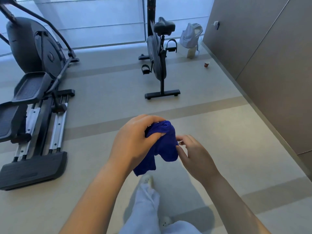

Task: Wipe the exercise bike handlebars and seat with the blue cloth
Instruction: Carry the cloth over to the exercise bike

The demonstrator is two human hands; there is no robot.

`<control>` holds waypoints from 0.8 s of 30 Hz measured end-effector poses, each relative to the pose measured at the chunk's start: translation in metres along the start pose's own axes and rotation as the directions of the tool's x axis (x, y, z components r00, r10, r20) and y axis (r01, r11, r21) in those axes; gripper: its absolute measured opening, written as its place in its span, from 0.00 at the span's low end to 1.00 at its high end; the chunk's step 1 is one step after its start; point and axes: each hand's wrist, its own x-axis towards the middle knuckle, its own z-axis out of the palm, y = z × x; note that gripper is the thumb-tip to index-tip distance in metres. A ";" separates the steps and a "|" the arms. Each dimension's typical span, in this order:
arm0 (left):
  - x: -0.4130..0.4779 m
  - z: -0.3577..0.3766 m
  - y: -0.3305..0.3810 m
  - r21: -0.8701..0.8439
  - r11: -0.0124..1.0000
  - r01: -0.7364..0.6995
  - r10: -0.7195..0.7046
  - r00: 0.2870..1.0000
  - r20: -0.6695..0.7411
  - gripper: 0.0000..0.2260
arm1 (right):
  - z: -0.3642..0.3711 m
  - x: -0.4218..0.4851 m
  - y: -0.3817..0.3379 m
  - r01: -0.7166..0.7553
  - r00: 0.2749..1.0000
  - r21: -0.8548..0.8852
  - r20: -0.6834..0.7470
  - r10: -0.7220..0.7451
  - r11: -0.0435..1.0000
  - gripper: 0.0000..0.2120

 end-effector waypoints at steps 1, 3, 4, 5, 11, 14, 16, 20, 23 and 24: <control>0.016 0.001 -0.003 -0.004 1.000 0.005 -0.005 1.000 0.004 0.11 | -0.001 0.016 0.004 -0.005 1.000 0.004 0.009 0.005 1.000 0.11; 0.051 0.003 -0.011 -0.028 0.999 0.022 -0.022 1.000 0.012 0.11 | -0.003 0.051 0.010 -0.006 1.000 0.003 0.014 0.006 1.000 0.12; 0.070 0.003 -0.014 -0.044 0.999 0.026 -0.025 1.000 0.012 0.11 | -0.005 0.070 0.012 -0.003 1.000 0.001 0.014 0.003 1.000 0.12; 0.089 0.003 -0.018 -0.059 0.998 0.020 -0.020 1.000 0.010 0.11 | -0.007 0.089 0.014 -0.004 1.000 0.000 0.013 0.004 1.000 0.12; 0.209 -0.010 -0.036 -0.057 0.996 -0.066 0.066 0.998 0.006 0.13 | -0.025 0.212 0.019 -0.042 0.999 0.027 -0.009 0.042 0.999 0.12; 0.269 -0.014 -0.045 -0.045 0.994 -0.099 0.100 0.995 0.015 0.12 | -0.030 0.268 0.020 -0.068 0.997 0.092 -0.034 0.071 0.993 0.12; 0.306 -0.013 -0.049 -0.036 0.993 -0.110 0.111 0.994 0.021 0.13 | -0.032 0.299 0.023 -0.090 0.994 0.169 -0.043 0.098 0.982 0.11; 0.370 -0.007 -0.054 -0.064 0.992 -0.108 0.111 0.993 0.043 0.13 | -0.044 0.352 0.037 -0.117 0.990 0.247 -0.051 0.134 0.962 0.11; 0.414 0.000 -0.055 -0.068 0.993 -0.101 0.106 0.992 0.069 0.13 | -0.056 0.391 0.054 -0.128 0.988 0.260 -0.052 0.146 0.957 0.11; 0.429 0.003 -0.054 -0.072 0.993 -0.095 0.100 0.993 0.070 0.12 | -0.061 0.405 0.061 -0.128 0.988 0.265 -0.051 0.146 0.956 0.12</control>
